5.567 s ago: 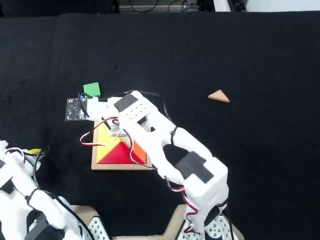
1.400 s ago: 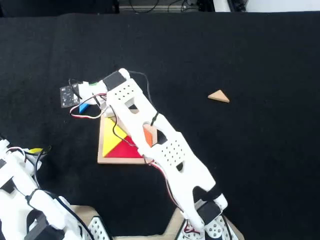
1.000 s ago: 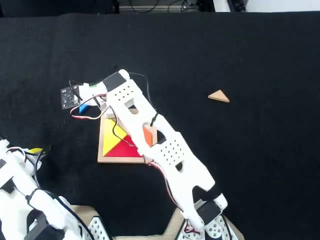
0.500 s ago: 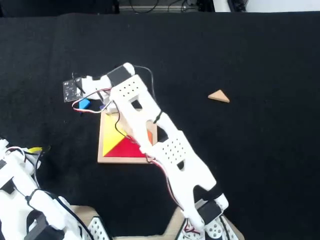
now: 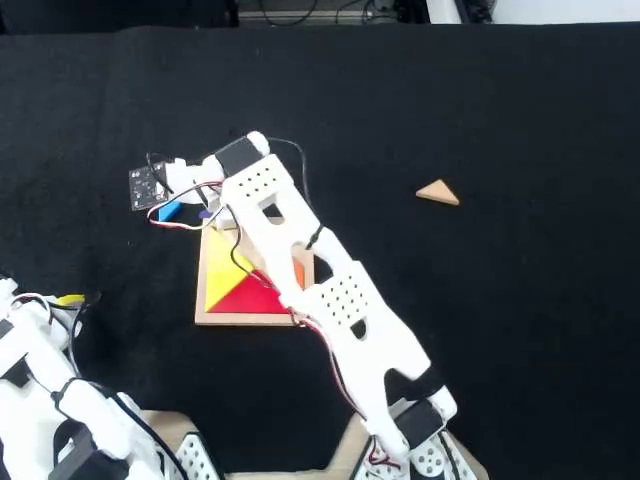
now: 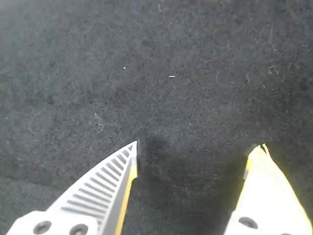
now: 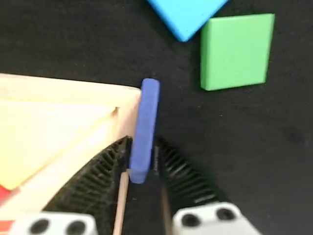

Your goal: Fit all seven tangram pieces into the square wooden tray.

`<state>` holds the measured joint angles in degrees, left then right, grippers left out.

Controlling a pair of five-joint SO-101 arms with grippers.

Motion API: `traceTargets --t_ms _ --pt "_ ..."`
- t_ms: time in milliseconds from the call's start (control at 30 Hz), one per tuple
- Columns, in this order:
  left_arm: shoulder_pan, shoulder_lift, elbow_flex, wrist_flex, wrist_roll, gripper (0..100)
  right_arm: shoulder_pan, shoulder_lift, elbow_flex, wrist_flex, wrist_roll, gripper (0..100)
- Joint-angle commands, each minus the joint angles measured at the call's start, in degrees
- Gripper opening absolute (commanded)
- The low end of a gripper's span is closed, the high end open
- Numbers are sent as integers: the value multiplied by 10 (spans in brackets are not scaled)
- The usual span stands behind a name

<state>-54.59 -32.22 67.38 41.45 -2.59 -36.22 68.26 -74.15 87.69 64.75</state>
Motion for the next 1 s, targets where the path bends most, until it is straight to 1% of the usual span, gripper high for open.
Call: traceTargets --t_ms 0,167,300,333,367,533,600,667,800,967 --pt "8 -8 -5 -6 5 339 11 -8 -50 6 8 9" --pt "8 -8 -5 -6 5 339 11 -10 -124 52 7 11" --pt "8 -8 -5 -6 5 339 32 -16 -227 109 3 11" --pt "8 -8 -5 -6 5 339 40 -31 -221 120 -6 11" --pt "8 -8 -5 -6 5 339 48 -56 -209 130 -22 11" --pt "15 -8 -5 -6 5 339 106 -153 -157 135 -159 11" --pt "22 -8 -4 -5 4 339 127 -194 -118 135 -213 11" --pt "22 -8 -4 -5 3 339 140 -238 -55 136 -241 11" --pt "22 -8 -4 -5 3 339 139 -346 135 135 -250 11" --pt "23 -8 -4 -4 3 339 112 -505 347 134 -262 11"
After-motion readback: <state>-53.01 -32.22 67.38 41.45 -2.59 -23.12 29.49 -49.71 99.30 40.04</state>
